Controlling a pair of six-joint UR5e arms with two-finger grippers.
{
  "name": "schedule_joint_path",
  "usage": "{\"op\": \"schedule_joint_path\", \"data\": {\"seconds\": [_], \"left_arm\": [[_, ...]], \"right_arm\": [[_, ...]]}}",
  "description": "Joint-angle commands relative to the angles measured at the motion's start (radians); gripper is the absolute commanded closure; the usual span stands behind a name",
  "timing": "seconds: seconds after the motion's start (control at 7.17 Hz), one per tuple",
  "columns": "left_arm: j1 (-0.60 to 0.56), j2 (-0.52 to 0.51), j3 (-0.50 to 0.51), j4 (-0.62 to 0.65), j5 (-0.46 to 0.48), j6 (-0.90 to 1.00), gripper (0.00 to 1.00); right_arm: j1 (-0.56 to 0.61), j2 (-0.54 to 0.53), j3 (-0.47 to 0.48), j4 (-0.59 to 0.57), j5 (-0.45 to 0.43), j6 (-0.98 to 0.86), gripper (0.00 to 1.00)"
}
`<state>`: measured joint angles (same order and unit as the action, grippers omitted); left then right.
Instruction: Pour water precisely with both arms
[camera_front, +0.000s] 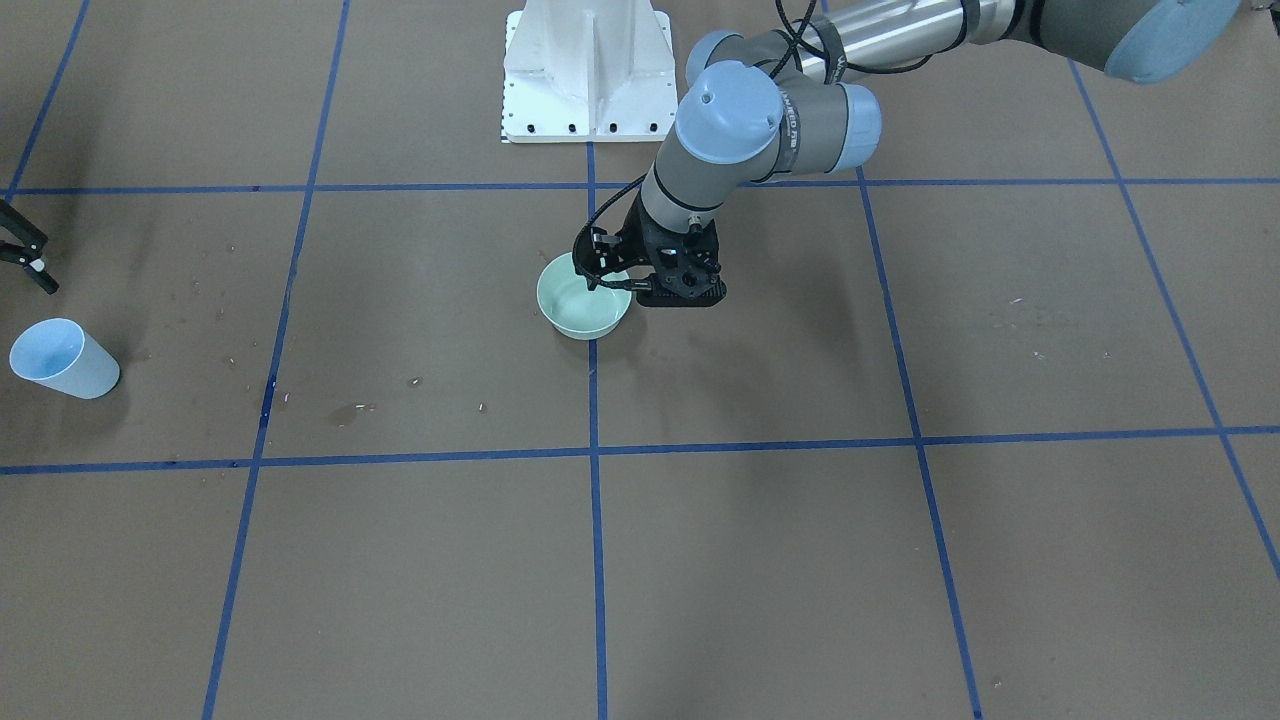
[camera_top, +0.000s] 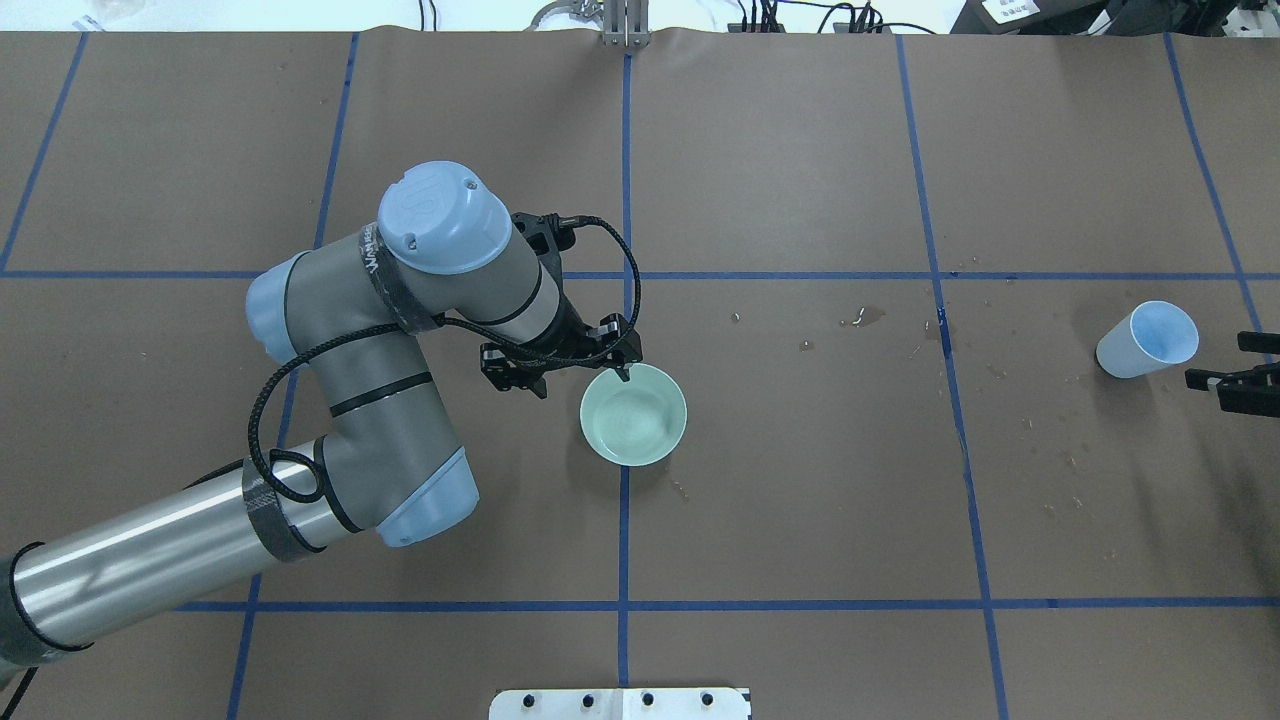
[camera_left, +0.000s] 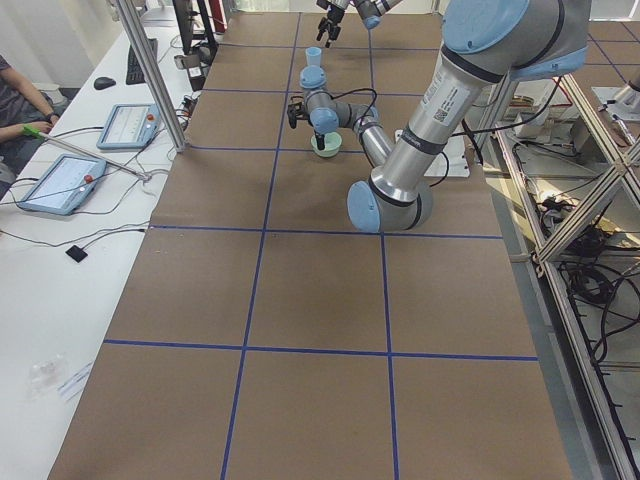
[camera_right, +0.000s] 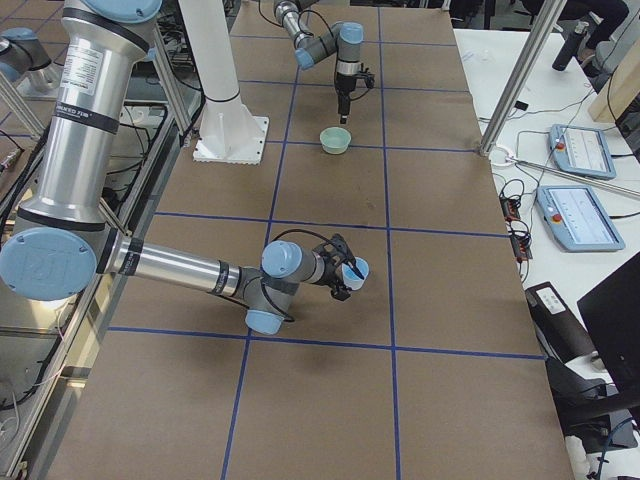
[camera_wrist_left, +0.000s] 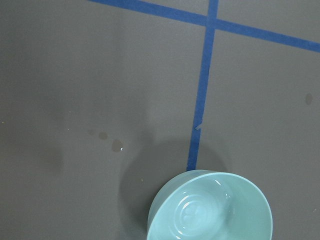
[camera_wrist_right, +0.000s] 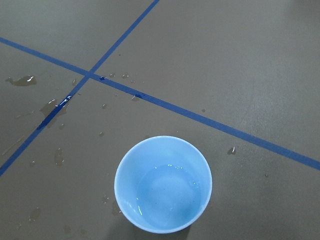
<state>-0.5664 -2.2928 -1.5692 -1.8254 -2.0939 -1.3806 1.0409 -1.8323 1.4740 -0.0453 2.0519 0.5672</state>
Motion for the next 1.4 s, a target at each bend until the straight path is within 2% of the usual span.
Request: {"op": "schedule_joint_path", "data": {"seconds": [0.0, 0.28, 0.56, 1.26], "left_arm": [[-0.001, 0.001, 0.0, 0.0, 0.0, 0.0, 0.01], [-0.003, 0.001, 0.0, 0.0, 0.0, 0.0, 0.01], [-0.003, 0.001, -0.002, 0.0, 0.0, 0.0, 0.01], [-0.006, 0.004, -0.002, 0.0, 0.002, 0.0, 0.01]], "right_arm": [[-0.042, 0.001, -0.006, 0.018, -0.05, -0.053, 0.02], [-0.085, 0.005, -0.09, 0.138, -0.131, -0.052, 0.05], [-0.113, 0.021, -0.109, 0.146, -0.16, -0.046, 0.05], [-0.131, 0.067, -0.138, 0.146, -0.171, -0.035, 0.05]]}}
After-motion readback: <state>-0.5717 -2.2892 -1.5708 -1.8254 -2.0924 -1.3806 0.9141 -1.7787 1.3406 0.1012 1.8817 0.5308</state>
